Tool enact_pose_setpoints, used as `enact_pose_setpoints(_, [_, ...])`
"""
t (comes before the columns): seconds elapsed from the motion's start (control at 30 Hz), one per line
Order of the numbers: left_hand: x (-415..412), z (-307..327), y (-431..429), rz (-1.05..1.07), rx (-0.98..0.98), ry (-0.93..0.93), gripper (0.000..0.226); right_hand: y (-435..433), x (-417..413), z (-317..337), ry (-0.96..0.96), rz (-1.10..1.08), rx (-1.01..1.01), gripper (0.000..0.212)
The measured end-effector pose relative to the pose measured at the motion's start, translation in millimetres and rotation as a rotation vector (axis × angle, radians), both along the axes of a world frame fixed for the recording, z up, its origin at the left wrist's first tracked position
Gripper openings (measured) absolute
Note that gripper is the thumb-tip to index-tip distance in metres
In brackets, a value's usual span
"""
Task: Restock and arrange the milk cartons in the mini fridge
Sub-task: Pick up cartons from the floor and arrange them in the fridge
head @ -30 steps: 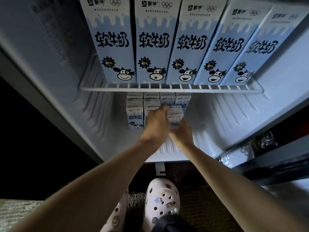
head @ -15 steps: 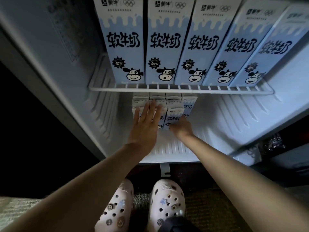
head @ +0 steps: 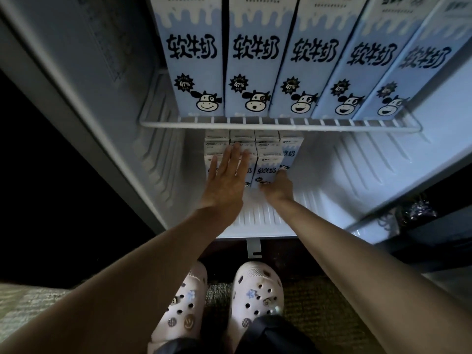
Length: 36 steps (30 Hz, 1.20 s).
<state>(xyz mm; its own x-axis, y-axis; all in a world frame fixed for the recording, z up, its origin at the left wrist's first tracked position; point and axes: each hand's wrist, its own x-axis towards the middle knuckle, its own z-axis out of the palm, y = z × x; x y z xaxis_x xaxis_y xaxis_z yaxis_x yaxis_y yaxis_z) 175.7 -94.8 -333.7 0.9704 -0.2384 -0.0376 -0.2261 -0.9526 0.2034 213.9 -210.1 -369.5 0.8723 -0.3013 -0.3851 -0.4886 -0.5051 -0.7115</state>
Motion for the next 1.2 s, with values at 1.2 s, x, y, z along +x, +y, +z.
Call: enact_pose_setpoints(1.2, [-431,182,-263,-0.372,-0.340,0.386,0.031,-238,-541,183,-0.249,-0.575,-0.131,0.013])
